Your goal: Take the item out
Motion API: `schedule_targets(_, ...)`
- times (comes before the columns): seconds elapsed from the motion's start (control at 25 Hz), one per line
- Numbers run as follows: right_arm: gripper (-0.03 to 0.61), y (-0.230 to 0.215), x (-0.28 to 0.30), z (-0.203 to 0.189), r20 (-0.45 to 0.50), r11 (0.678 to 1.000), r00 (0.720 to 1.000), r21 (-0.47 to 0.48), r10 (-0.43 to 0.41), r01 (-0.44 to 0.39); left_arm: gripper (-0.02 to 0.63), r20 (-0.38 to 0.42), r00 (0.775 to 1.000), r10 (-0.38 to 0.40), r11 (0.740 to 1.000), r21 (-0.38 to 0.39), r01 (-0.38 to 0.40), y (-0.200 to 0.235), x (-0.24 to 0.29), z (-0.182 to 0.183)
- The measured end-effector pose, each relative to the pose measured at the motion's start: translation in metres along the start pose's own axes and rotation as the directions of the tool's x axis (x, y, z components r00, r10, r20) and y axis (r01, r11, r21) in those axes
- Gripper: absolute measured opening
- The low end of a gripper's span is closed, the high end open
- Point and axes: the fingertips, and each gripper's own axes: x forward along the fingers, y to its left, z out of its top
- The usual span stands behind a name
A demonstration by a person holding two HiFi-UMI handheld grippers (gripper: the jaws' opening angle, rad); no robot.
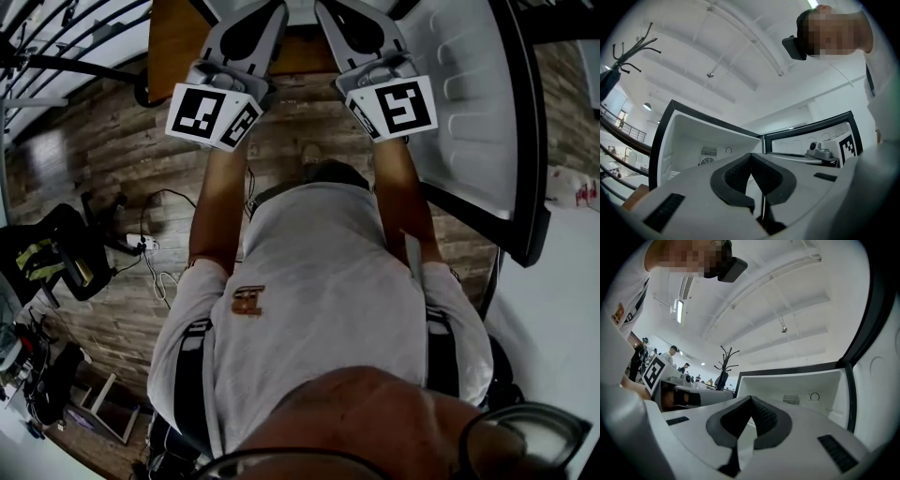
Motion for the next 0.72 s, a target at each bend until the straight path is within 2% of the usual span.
schedule_targets(0.48, 0.032, -0.04, 0.018, -0.011, 0.003, 1.0, 1.0, 0.026, -0.006, 0.006, 0.018, -0.021, 0.999, 0.025, 0.999, 0.027, -0.025, 0.012, 0.042, -0.01)
schedule_targets(0.72, 0.032, -0.052, 0.034, -0.017, -0.036, 0.999, 0.999, -0.033, -0.028, 0.027, 0.018, -0.061, 0.998, 0.02, 0.997, 0.07, -0.016, 0.03, 0.055, -0.015)
